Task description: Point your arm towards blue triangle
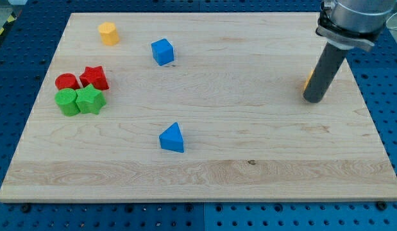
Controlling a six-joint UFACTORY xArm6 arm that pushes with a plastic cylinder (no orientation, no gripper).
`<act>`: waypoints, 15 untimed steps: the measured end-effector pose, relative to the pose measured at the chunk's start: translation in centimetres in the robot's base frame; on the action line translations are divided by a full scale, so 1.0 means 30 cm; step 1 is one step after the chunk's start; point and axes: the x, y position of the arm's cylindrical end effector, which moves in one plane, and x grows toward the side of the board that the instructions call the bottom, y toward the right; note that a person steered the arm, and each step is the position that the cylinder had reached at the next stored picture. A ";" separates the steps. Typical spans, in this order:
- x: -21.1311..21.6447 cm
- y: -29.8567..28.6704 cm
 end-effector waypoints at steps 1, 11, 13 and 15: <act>-0.033 0.010; -0.052 -0.798; -0.033 -0.939; 0.059 -1.023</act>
